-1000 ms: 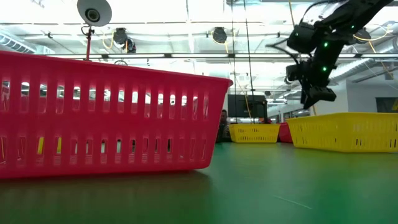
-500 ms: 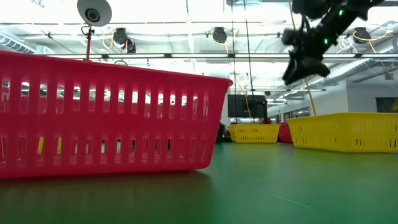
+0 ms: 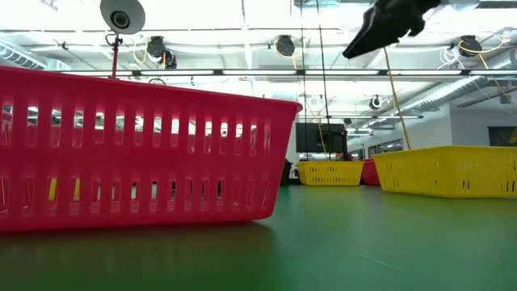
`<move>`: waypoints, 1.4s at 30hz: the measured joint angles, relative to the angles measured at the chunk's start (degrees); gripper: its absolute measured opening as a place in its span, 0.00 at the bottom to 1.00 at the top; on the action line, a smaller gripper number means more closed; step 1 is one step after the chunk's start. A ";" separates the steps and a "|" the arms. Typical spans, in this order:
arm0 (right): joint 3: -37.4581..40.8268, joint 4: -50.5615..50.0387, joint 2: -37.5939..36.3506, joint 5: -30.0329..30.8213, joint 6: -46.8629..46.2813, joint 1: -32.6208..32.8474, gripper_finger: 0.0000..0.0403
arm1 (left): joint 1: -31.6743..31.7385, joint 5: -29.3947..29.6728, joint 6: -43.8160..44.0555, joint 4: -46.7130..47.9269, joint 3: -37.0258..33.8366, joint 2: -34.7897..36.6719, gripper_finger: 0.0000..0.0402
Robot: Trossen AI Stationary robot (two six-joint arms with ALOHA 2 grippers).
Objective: Stack baskets by color
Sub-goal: Stack the left black bin on the top black bin
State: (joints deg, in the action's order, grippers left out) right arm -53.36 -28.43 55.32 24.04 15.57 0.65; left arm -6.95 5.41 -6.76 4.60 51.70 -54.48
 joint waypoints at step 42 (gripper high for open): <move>-0.04 -3.56 0.07 -0.38 -9.84 18.61 0.35 | -21.39 2.37 -0.03 63.53 20.06 -22.40 0.06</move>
State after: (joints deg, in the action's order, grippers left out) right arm -53.41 -31.99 55.40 23.66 5.73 19.27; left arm -28.34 7.77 -6.79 68.13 71.77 -76.87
